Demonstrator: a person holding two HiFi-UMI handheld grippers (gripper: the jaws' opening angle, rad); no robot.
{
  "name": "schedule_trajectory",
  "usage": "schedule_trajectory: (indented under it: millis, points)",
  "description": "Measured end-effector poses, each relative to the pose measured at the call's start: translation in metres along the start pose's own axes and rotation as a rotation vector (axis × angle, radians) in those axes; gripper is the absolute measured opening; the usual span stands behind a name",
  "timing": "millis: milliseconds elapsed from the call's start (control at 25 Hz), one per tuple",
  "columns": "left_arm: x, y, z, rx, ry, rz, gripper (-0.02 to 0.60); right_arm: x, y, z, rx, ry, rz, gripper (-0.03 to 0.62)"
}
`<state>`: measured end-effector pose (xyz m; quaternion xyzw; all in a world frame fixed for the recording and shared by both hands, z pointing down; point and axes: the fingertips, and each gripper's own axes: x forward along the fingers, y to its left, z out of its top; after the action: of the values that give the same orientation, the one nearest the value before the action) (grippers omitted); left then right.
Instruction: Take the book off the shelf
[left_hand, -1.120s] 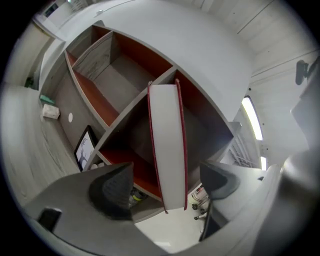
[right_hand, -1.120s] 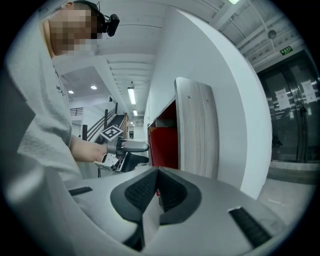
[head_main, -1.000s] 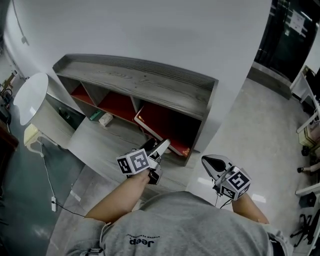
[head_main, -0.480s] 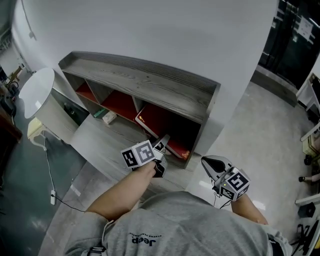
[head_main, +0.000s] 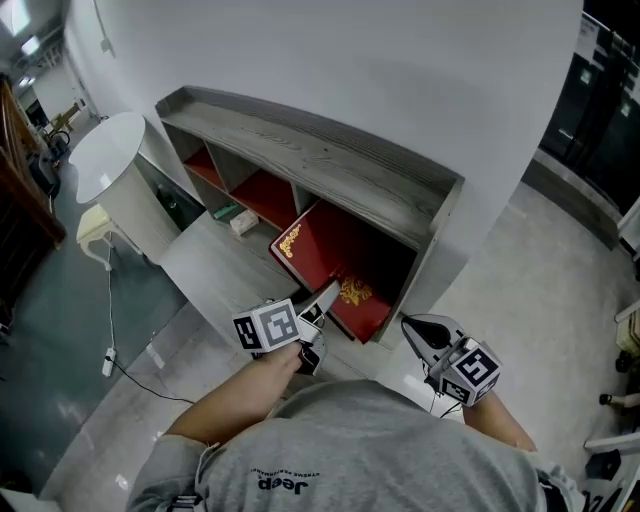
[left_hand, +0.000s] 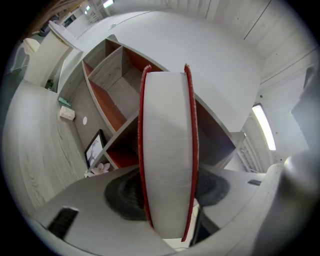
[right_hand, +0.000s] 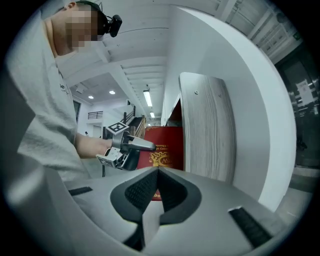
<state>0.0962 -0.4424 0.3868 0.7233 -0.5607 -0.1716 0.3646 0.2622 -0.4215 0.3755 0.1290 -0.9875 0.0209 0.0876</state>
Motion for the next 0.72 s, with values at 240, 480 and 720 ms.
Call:
schedule_trajectory:
  millis: [240, 480, 720]
  points:
    - [-0.078, 0.006, -0.009, -0.015, -0.067, 0.029, 0.253, 0.023, 0.029, 0.012, -0.041, -0.042, 0.171, 0.012]
    - [-0.173, 0.024, -0.003, -0.044, -0.23, 0.133, 0.253, 0.063, 0.079, 0.029, -0.086, -0.072, 0.378, 0.013]
    - [-0.249, 0.08, 0.016, -0.04, -0.35, 0.224, 0.253, 0.146, 0.13, 0.047, -0.108, -0.167, 0.513, 0.013]
